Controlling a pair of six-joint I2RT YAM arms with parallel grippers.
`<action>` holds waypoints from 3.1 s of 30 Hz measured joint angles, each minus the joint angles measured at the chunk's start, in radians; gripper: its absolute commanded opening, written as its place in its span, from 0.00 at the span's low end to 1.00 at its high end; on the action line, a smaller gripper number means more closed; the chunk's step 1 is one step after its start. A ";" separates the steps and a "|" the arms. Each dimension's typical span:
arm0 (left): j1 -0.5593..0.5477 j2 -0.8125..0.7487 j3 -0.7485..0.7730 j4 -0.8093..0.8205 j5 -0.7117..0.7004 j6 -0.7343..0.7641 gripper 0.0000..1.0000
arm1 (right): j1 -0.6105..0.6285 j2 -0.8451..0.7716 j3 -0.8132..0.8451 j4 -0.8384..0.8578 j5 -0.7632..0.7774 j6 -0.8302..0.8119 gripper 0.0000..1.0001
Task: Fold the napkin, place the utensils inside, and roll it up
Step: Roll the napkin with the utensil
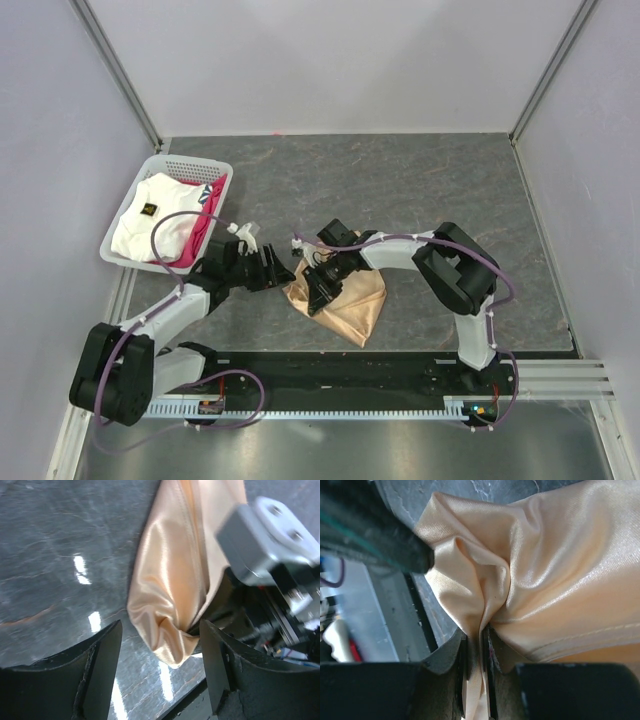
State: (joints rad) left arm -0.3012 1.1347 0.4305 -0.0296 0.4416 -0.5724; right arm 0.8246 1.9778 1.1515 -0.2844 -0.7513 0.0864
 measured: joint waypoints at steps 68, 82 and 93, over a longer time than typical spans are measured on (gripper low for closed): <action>-0.078 0.375 0.286 -0.375 0.005 0.011 0.02 | 0.610 -0.182 -0.023 -0.096 1.227 0.045 0.48; -0.078 0.376 0.290 -0.388 0.005 0.013 0.02 | 0.572 -0.128 -0.023 -0.064 1.189 0.048 0.46; -0.076 0.376 0.293 -0.389 -0.003 0.050 0.49 | 0.462 -0.140 -0.040 -0.017 0.998 0.059 0.13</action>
State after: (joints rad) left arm -0.3771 1.5105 0.7235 -0.4191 0.4381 -0.5224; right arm 1.2861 1.8374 1.1114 -0.3016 0.2462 0.1452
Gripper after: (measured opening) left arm 0.196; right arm 0.192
